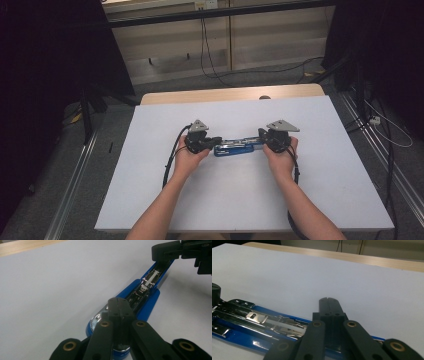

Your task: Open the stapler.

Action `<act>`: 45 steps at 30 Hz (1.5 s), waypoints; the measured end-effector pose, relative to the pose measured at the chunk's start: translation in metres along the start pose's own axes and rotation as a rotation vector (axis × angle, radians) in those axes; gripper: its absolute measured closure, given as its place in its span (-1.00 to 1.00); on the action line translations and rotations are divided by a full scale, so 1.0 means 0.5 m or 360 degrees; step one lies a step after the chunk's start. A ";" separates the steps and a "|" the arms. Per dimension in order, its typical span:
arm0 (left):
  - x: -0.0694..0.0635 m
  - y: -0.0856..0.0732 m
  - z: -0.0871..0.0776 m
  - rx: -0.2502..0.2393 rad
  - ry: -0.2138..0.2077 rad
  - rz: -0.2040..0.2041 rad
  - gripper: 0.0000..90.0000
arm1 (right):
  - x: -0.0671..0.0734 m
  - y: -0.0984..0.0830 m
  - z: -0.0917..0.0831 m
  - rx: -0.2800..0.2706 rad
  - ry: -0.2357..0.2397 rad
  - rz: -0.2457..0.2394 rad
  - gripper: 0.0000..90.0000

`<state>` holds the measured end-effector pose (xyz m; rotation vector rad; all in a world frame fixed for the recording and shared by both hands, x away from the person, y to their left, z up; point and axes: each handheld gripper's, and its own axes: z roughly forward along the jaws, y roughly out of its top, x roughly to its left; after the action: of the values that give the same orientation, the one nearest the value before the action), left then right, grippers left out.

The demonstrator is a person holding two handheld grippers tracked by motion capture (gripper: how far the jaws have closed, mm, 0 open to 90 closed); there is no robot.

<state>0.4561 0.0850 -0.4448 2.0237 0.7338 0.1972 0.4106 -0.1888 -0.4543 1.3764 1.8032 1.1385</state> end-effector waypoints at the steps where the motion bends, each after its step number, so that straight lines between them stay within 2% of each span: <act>1: -0.001 0.000 0.000 -0.0005 -0.0015 -0.0024 1.00 | 0.000 0.000 0.000 0.0000 0.0000 0.0000 1.00; 3: -0.003 0.001 0.000 0.0003 -0.0021 -0.0018 0.92 | -0.001 0.002 -0.005 -0.0001 0.0020 0.0002 1.00; 5: -0.004 0.002 -0.003 -0.0010 -0.0027 -0.0039 0.84 | -0.001 0.006 -0.012 -0.0003 0.0028 -0.0016 0.99; 8: -0.003 0.007 -0.016 -0.0053 -0.0017 -0.0096 0.61 | 0.003 0.012 -0.027 0.0005 0.0057 -0.0047 0.88; 9: -0.003 0.012 -0.029 -0.0084 -0.0025 -0.0111 0.52 | 0.005 0.014 -0.038 0.0008 0.0095 -0.0050 0.74; 12: -0.002 0.016 -0.042 -0.0095 -0.0006 -0.0087 0.39 | 0.007 0.016 -0.053 0.0011 0.0102 -0.0067 0.68; 15: 0.000 0.019 -0.058 -0.0107 -0.0004 -0.0110 0.22 | 0.006 0.022 -0.081 0.0007 0.0127 -0.0089 0.52; 16: -0.001 0.019 -0.063 -0.0103 -0.0011 -0.0103 0.22 | 0.006 0.022 -0.081 0.0007 0.0127 -0.0089 0.52; 17: -0.003 0.019 -0.068 -0.0099 -0.0014 -0.0093 0.18 | 0.005 0.023 -0.087 0.0008 0.0137 -0.0093 0.47; 18: -0.007 0.020 -0.075 -0.0089 0.0000 -0.0090 0.06 | 0.005 0.024 -0.100 0.0010 0.0147 -0.0095 0.29; 19: -0.007 0.020 -0.075 -0.0089 0.0000 -0.0090 0.02 | 0.005 0.024 -0.100 0.0010 0.0147 -0.0095 0.29; 21: -0.008 0.019 -0.084 -0.0093 0.0001 -0.0093 0.01 | 0.005 0.024 -0.112 -0.0012 0.0176 -0.0099 0.22; 22: -0.009 0.019 -0.089 -0.0093 0.0008 -0.0092 -0.06 | 0.005 0.022 -0.123 0.0004 0.0177 -0.0118 0.10; 30: -0.009 0.007 -0.124 -0.0078 0.0061 -0.0120 -0.28 | -0.007 0.004 -0.151 0.0059 0.0159 -0.0111 -0.14; 33: -0.011 0.000 -0.140 -0.0064 0.0088 -0.0127 -0.40 | -0.011 -0.008 -0.167 0.0077 0.0169 -0.0141 -0.24; 35: -0.012 -0.005 -0.151 -0.0072 0.0101 -0.0136 -0.43 | -0.012 -0.012 -0.170 0.0080 0.0178 -0.0134 -0.26; 39: -0.013 -0.017 -0.171 -0.0065 0.0134 -0.0108 -0.53 | -0.014 -0.029 -0.179 0.0108 0.0186 -0.0134 -0.34; 41: -0.014 -0.025 -0.181 -0.0089 0.0138 -0.0132 -0.56 | -0.017 -0.040 -0.187 0.0117 0.0188 -0.0132 -0.38; 42: -0.014 -0.032 -0.188 -0.0102 0.0145 -0.0125 -0.57 | -0.019 -0.048 -0.196 0.0122 0.0190 -0.0135 -0.42; 45: -0.015 -0.039 -0.194 -0.0097 0.0157 -0.0131 -0.60 | -0.022 -0.056 -0.206 0.0138 0.0195 -0.0121 -0.44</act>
<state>0.4015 0.1590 -0.4070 1.9329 0.8609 0.2698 0.3142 -0.2302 -0.4326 1.2997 1.9950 1.1385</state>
